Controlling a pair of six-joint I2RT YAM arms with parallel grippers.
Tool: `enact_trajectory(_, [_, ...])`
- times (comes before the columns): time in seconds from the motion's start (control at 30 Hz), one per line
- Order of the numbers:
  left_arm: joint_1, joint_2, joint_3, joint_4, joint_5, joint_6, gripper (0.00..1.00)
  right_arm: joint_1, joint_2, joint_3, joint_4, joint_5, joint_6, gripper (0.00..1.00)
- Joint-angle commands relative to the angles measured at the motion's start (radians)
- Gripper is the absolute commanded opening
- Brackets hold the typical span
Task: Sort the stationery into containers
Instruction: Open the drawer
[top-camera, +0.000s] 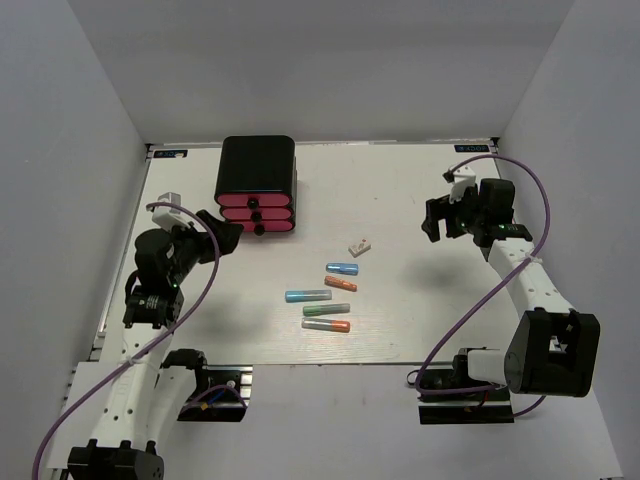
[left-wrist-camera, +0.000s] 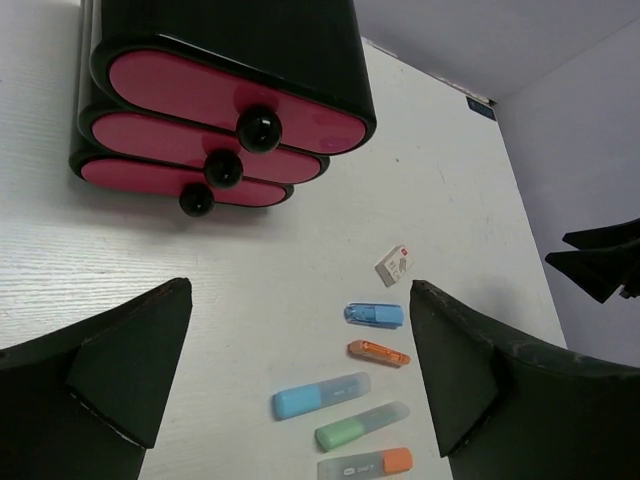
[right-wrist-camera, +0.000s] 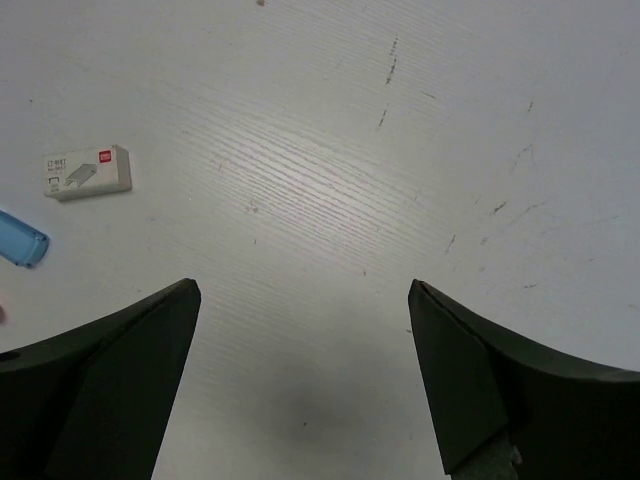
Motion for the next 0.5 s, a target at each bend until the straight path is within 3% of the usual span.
enact_trajectory(0.0, [-0.005,0.01,0.004,0.007,0.036,-0.008,0.96,0.0,-0.01,0.042,-0.013,-0.074,-0.001,0.9])
enact_trajectory(0.07, [-0.005,0.01,-0.019,0.033,0.06,-0.021,0.91,0.0,-0.013,0.048,-0.033,-0.108,-0.063,0.9])
enact_trajectory(0.13, [-0.005,0.021,-0.031,0.051,0.074,-0.033,0.77,-0.001,-0.019,0.054,-0.051,-0.238,-0.113,0.9])
enact_trajectory(0.17, [-0.005,0.031,-0.045,0.077,0.083,-0.047,0.68,0.004,-0.029,0.051,-0.074,-0.281,-0.186,0.9])
enact_trajectory(0.2, [-0.005,0.042,-0.045,0.09,0.099,-0.059,0.5,0.005,-0.036,0.034,-0.07,-0.292,-0.182,0.9])
enact_trajectory(0.23, [-0.005,0.042,-0.055,0.1,0.099,-0.059,0.42,0.004,-0.039,0.03,-0.046,-0.347,-0.173,0.9])
enact_trajectory(0.27, [-0.005,0.057,-0.056,0.11,0.108,-0.068,0.35,0.005,-0.046,0.025,-0.038,-0.358,-0.175,0.81])
enact_trajectory(0.3, [-0.005,0.076,-0.056,0.127,0.108,-0.068,0.29,0.008,-0.045,0.023,-0.029,-0.366,-0.181,0.51])
enact_trajectory(0.33, [-0.005,0.086,-0.056,0.127,0.119,-0.068,0.19,0.011,-0.046,0.023,-0.026,-0.378,-0.182,0.38])
enact_trajectory(0.4, [-0.005,0.111,-0.056,0.162,0.129,-0.068,0.17,0.016,-0.034,0.023,-0.038,-0.43,-0.199,0.26])
enact_trajectory(0.47, [-0.005,0.151,-0.056,0.171,0.143,-0.058,0.35,0.014,-0.016,0.028,-0.048,-0.459,-0.202,0.36])
